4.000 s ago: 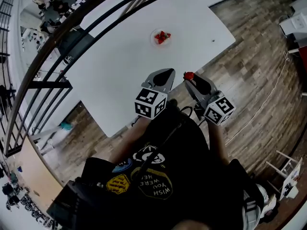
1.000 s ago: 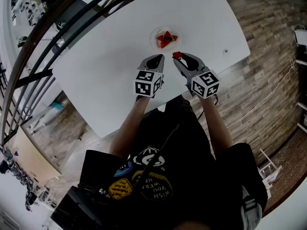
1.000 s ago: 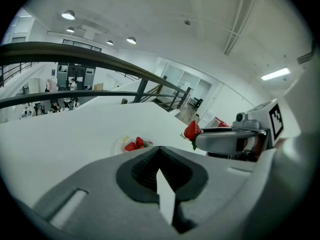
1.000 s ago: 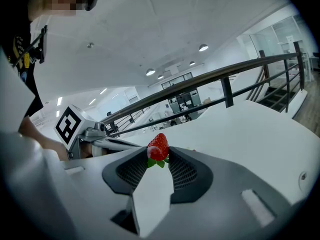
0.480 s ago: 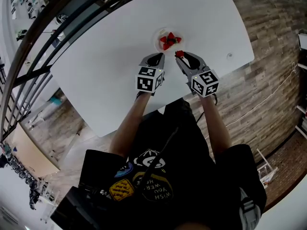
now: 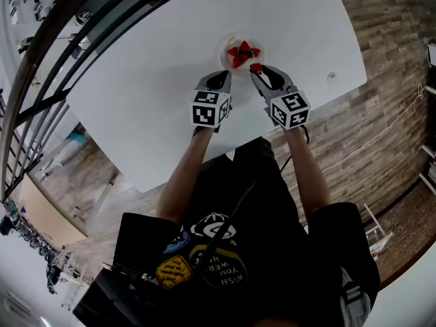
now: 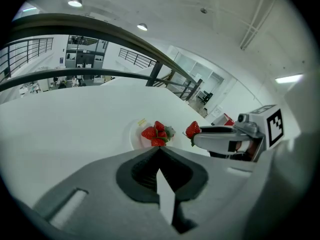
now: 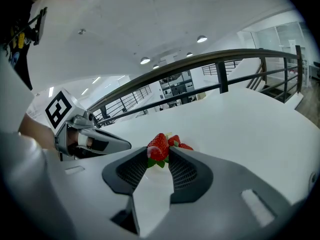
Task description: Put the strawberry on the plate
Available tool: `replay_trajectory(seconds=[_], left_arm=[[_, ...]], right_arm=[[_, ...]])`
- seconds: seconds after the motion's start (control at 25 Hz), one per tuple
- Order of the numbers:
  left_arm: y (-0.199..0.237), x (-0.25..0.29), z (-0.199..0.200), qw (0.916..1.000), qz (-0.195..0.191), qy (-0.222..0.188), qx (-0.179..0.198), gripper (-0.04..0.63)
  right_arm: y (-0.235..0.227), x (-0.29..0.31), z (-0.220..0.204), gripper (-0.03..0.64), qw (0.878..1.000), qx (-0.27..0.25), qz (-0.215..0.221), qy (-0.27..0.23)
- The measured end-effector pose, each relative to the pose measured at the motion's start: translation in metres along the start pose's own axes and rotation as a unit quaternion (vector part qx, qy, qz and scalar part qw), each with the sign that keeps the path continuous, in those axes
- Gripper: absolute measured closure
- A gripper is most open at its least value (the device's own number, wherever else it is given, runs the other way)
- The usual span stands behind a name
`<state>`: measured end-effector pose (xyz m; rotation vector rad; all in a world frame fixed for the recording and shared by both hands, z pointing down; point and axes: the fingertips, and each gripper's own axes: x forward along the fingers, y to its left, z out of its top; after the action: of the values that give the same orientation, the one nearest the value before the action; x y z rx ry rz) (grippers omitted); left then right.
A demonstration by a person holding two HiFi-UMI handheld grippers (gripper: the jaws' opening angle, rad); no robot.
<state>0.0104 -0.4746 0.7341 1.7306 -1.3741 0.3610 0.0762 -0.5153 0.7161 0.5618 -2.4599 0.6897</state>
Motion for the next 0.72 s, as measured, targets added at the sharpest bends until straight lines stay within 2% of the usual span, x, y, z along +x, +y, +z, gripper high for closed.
replay_trajectory(seconds=[0.28, 0.4, 0.56, 0.72], left_arm=[[0.007, 0.010, -0.004, 0.9999, 0.002, 0.006, -0.008, 0.595], [0.004, 0.015, -0.002, 0.9999, -0.003, 0.001, -0.013, 0.595], [0.001, 0.019, -0.004, 0.9999, -0.009, 0.006, 0.001, 0.595], [0.002, 0.022, -0.006, 0.9999, -0.006, 0.008, -0.001, 0.595]], right_arm=[[-0.003, 0.012, -0.008, 0.482, 1.000, -0.025, 0.005, 0.016], [-0.004, 0.015, -0.013, 0.482, 1.000, -0.020, 0.004, 0.021], [-0.005, 0.023, -0.019, 0.482, 0.999, -0.020, 0.004, 0.029], [-0.009, 0.029, -0.027, 0.482, 0.999, -0.037, -0.006, 0.039]])
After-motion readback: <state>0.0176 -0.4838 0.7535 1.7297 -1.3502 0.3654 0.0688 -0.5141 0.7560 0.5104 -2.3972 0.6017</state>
